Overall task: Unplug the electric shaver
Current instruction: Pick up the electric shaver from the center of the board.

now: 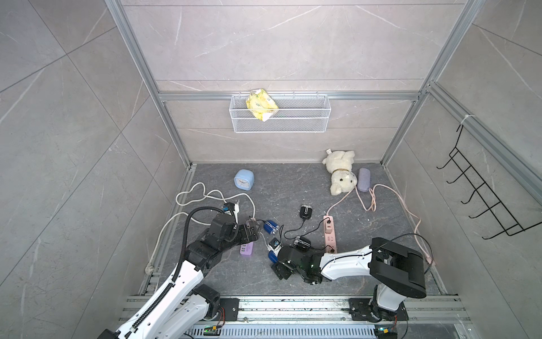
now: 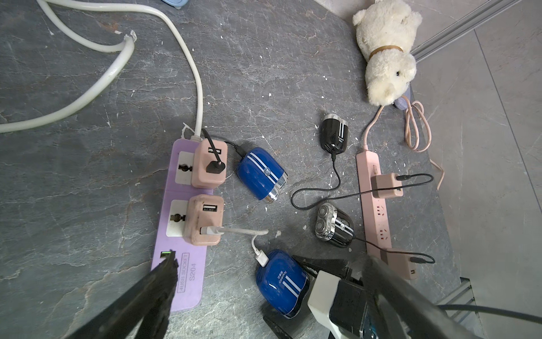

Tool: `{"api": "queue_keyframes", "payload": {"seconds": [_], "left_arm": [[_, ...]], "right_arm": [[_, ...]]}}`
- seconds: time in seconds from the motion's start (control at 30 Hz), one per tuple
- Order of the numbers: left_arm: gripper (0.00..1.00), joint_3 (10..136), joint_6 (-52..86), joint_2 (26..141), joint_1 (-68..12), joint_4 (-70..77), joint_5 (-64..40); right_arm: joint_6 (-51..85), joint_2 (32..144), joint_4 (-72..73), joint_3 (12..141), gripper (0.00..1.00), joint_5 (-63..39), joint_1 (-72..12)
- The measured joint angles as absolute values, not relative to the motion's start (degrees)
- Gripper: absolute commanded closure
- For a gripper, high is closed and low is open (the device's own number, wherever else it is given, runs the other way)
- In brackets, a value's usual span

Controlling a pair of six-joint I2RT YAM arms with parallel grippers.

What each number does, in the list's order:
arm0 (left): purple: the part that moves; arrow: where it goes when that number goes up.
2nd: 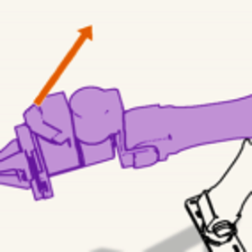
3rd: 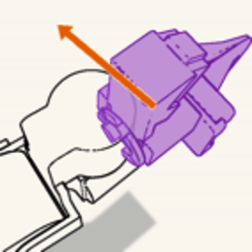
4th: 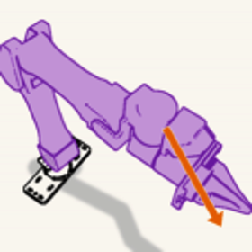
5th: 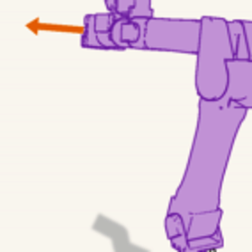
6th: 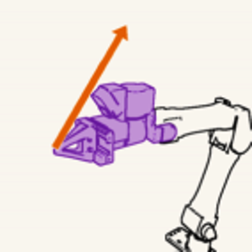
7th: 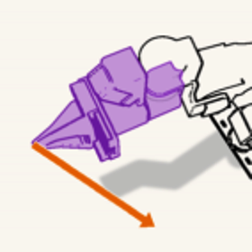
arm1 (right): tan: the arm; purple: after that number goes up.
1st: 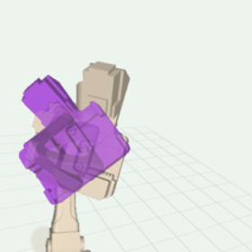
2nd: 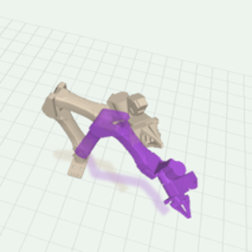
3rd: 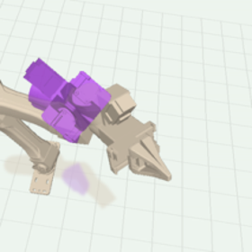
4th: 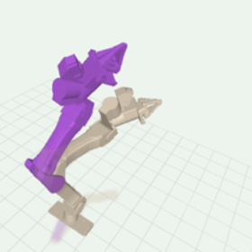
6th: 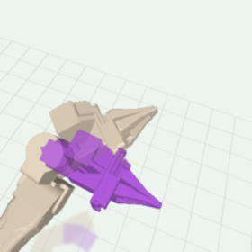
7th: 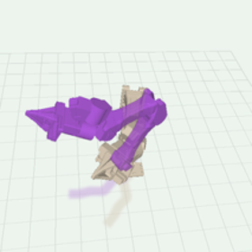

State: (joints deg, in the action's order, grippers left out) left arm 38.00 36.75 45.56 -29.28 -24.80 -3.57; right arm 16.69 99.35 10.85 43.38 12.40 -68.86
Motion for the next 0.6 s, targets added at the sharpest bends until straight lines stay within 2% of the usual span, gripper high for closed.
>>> {"api": "queue_keyframes", "payload": {"seconds": [0.33,0.6], "left_arm": [[0.0,37.5,37.4,44.8,-29.3,-24.8,-5.2],[0.0,34.8,39.1,42.0,-29.3,-24.3,-7.7]], "right_arm": [[15.2,97.9,11.8,42.0,0.52,12.4,-68.9],[13.5,91.6,11.6,41.5,0.59,12.6,-68.9]]}}
